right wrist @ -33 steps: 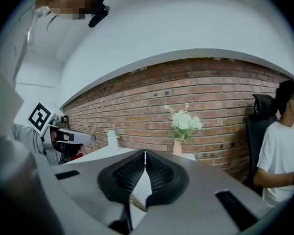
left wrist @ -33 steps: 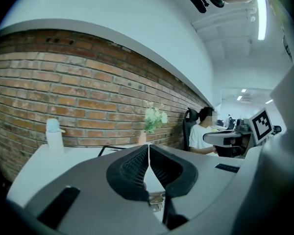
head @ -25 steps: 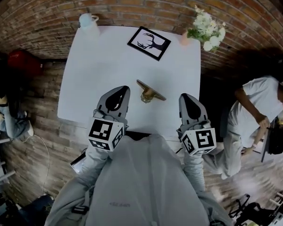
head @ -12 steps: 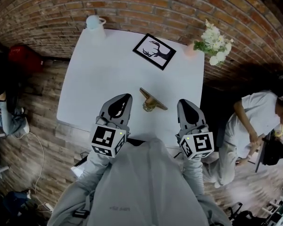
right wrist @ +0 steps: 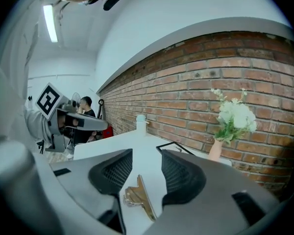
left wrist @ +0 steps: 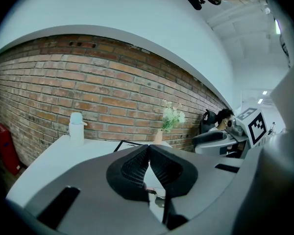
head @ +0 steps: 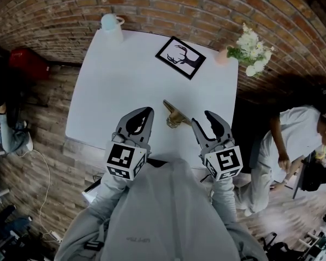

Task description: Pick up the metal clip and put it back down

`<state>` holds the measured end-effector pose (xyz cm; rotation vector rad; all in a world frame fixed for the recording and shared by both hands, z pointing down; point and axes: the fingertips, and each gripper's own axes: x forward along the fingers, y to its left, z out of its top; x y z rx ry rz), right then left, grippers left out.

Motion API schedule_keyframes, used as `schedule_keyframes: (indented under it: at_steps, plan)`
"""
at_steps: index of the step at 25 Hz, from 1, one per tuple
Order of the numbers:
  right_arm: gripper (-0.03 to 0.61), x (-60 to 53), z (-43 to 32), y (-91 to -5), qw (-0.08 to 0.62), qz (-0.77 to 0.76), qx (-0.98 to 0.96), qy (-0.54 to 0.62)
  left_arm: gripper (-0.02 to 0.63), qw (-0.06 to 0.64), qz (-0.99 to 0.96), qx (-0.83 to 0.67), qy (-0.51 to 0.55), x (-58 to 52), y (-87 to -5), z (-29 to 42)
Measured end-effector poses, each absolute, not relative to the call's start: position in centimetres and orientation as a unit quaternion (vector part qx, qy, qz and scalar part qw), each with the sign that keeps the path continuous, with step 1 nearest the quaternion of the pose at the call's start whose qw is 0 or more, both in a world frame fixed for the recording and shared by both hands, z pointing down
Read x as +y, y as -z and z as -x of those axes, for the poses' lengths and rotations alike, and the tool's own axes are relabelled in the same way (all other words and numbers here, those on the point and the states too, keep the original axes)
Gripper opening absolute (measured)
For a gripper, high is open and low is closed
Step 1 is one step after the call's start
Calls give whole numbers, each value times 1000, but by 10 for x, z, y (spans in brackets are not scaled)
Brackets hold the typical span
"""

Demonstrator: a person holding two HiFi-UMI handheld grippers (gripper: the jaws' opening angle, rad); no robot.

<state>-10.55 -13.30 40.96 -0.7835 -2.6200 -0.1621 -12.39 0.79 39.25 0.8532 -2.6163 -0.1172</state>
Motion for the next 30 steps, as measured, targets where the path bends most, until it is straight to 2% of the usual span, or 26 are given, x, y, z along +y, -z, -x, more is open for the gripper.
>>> schedule_keyframes:
  at_steps: [10, 30]
  plan:
    - [224, -109, 107, -450, 240, 319, -911, 108, 31, 211, -306, -927, 47, 7, -408, 122]
    - [241, -80, 98, -575, 337, 361, -854, 167, 31, 257, -311, -913, 61, 6, -456, 106]
